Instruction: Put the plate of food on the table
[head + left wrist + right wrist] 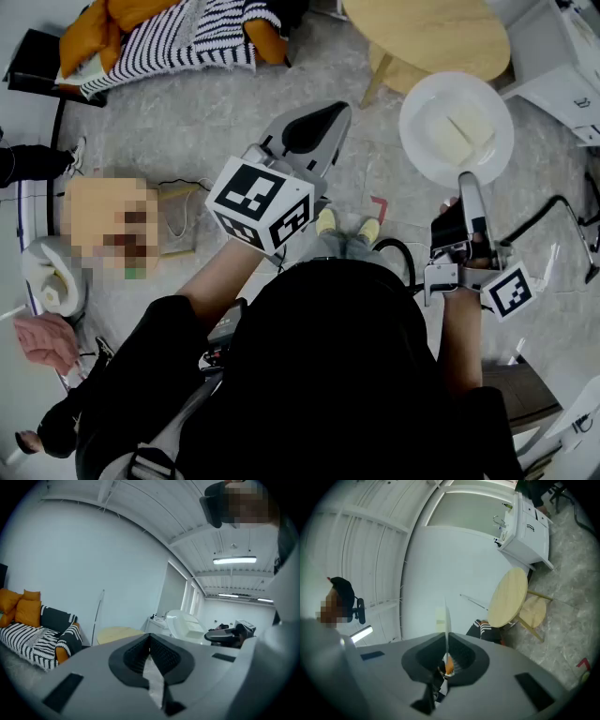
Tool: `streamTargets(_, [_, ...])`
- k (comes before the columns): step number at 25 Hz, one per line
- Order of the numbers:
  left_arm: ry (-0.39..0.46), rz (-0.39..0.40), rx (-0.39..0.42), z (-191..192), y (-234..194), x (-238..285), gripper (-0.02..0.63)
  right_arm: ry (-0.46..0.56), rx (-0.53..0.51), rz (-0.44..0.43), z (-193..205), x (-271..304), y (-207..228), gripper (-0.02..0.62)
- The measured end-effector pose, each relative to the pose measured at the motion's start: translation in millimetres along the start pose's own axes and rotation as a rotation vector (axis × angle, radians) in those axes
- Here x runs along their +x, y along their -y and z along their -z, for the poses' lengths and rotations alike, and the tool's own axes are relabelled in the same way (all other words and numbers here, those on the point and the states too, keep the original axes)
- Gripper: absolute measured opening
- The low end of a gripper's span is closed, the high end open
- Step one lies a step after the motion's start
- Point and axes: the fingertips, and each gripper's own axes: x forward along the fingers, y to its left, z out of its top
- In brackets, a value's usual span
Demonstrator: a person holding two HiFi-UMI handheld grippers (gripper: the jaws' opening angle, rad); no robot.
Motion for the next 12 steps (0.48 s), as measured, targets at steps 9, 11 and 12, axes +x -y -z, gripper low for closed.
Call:
streamTargets(9, [0.021, 0.001, -0.001, -9.4, 3.0, -2.3, 0.005, -0.006, 0.003, 0.0, 1.2, 3.6, -5.0, 0.021])
streamTargets(11, [0.023, 0.005, -0.002, -10.2, 3.9, -2.0, 0.005, -0.001, 0.008, 0.006, 0.5, 3.4, -4.3, 0.021])
streamTargets(12, [0.023, 0.008, -0.004, -10.5, 4.4, -1.7, 0.005, 0.003, 0.012, 0.009, 0.2, 3.0, -3.9, 0.021])
